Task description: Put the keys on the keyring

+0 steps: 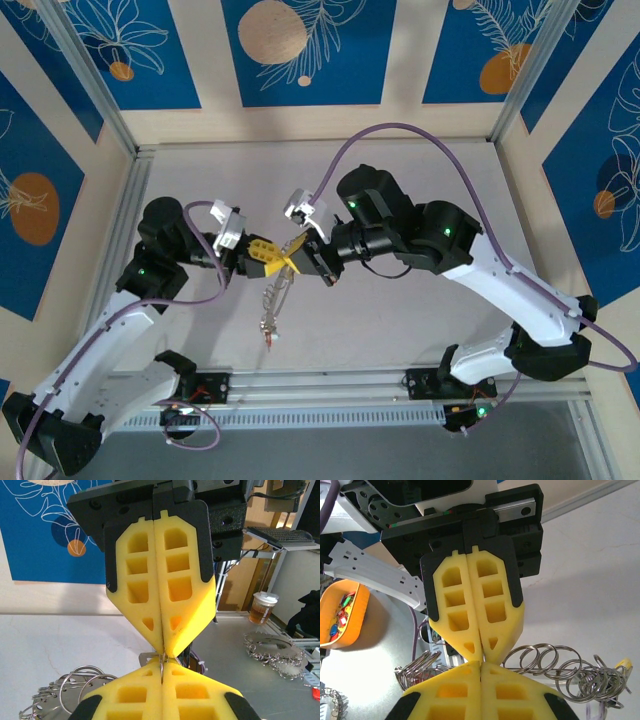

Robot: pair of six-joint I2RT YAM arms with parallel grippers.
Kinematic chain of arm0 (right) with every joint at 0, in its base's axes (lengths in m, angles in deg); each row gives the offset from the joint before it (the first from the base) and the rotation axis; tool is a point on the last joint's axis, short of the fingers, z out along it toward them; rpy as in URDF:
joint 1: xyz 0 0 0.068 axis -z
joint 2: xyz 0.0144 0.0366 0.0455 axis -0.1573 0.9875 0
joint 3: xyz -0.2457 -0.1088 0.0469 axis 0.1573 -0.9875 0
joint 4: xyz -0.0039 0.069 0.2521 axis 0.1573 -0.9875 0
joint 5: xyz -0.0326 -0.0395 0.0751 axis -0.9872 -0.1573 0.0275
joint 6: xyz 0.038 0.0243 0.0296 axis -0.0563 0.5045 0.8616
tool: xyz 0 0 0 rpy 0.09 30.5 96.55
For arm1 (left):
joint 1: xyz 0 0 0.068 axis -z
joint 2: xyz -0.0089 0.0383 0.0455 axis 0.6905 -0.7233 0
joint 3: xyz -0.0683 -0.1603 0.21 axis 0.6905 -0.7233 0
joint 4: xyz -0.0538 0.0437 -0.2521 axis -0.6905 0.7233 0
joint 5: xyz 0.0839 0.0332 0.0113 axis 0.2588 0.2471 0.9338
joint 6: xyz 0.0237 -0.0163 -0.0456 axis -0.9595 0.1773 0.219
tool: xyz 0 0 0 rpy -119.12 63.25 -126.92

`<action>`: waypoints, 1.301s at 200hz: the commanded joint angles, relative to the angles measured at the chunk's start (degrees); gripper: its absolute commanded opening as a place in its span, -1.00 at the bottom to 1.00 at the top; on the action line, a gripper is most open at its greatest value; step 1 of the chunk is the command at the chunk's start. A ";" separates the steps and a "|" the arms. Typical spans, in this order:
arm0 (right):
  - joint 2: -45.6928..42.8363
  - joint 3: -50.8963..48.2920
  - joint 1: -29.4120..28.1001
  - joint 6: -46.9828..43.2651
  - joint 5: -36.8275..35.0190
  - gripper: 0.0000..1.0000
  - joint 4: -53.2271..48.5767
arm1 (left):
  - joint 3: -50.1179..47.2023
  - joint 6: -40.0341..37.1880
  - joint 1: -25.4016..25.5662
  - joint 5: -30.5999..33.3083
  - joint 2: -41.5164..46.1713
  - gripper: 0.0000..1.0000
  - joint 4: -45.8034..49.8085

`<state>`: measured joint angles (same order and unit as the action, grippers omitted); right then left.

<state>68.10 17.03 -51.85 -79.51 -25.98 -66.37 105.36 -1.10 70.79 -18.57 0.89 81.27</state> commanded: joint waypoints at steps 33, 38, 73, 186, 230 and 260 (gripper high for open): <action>2.28 2.83 -3.16 -5.39 -4.26 -1.00 5.79 | 1.96 -0.75 0.75 -0.83 0.16 -1.00 -1.05; 2.32 2.84 -3.57 -5.77 -4.81 -1.00 5.76 | 1.86 -0.27 0.72 -0.80 0.04 -1.00 -1.51; 2.44 2.65 -6.90 -9.67 -10.26 -1.00 4.46 | 2.02 0.15 0.70 -0.37 -0.21 -1.00 -1.74; -2.58 -5.31 -10.80 -15.25 -18.29 -1.00 4.51 | 1.67 2.25 0.57 0.34 -1.20 -1.00 -4.23; -4.83 -8.58 -10.86 -16.64 -17.86 -1.00 6.13 | 1.76 2.34 0.57 0.25 -1.48 -1.00 -4.48; -6.45 -10.65 -10.50 -17.37 -16.89 -1.00 7.88 | 1.62 2.68 0.48 0.17 -1.56 -1.00 -5.02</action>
<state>62.98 8.90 -61.49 -95.25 -46.15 -59.22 105.42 0.54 71.07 -19.07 -0.86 81.84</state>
